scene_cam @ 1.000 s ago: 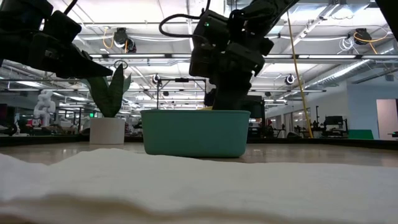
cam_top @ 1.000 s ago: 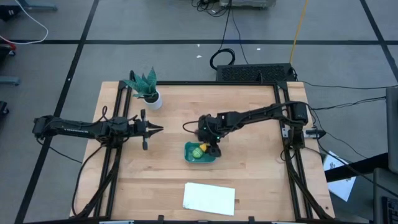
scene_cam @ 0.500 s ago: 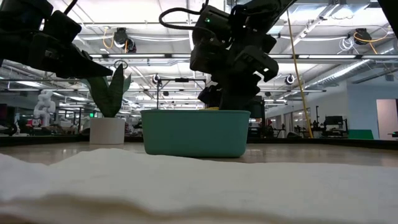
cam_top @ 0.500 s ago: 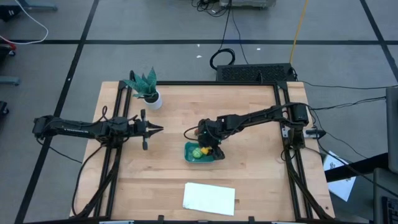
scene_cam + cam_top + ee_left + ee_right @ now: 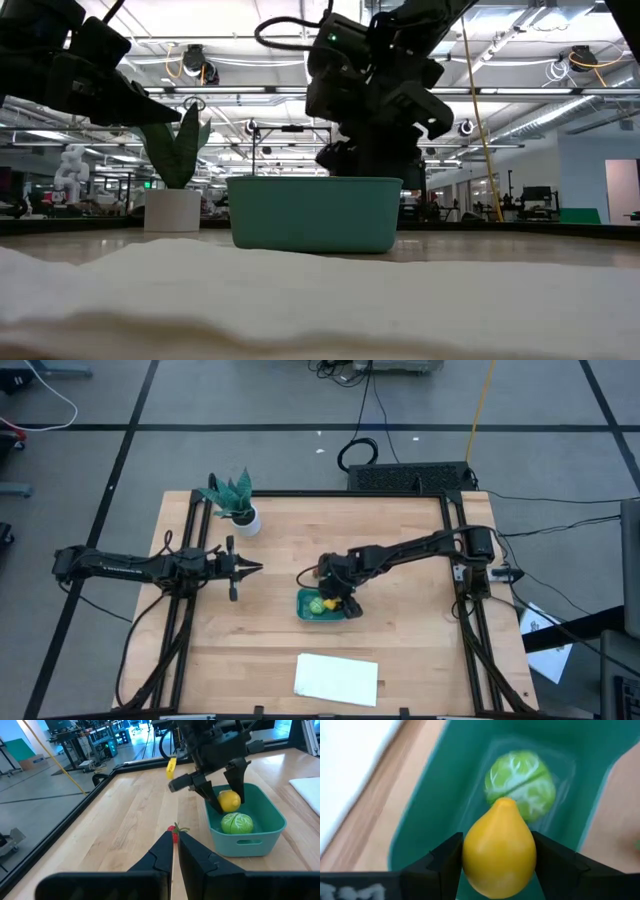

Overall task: Pick and placing Produce into tupperware
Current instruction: Put the lemon into the blue bin

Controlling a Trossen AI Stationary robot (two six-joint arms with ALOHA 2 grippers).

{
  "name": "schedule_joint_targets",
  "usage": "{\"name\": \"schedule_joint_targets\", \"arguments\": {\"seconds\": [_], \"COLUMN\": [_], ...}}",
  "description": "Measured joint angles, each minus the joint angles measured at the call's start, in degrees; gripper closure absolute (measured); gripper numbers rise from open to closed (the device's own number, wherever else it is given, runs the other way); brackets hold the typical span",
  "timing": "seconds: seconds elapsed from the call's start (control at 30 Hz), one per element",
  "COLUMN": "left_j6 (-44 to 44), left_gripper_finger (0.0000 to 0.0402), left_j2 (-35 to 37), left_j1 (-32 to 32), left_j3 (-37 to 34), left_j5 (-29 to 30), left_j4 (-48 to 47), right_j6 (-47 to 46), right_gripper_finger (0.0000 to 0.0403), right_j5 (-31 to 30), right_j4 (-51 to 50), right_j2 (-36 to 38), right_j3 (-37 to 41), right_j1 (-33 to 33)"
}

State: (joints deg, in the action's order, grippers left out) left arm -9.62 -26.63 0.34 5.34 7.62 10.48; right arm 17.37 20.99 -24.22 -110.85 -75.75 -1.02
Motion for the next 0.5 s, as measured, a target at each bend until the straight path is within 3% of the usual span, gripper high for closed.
{"name": "schedule_joint_targets", "arguments": {"seconds": [0.5], "left_j6": [-0.13], "left_gripper_finger": [0.0369], "left_j2": [0.02], "left_j1": [0.0], "left_j3": [0.0], "left_j5": [0.0], "left_j4": [-0.49], "right_j6": [0.66], "right_gripper_finger": [0.0204], "right_j5": [0.2], "right_j4": [-0.12], "right_j2": [-2.49], "right_j3": [0.02], "right_j1": [0.0]}}
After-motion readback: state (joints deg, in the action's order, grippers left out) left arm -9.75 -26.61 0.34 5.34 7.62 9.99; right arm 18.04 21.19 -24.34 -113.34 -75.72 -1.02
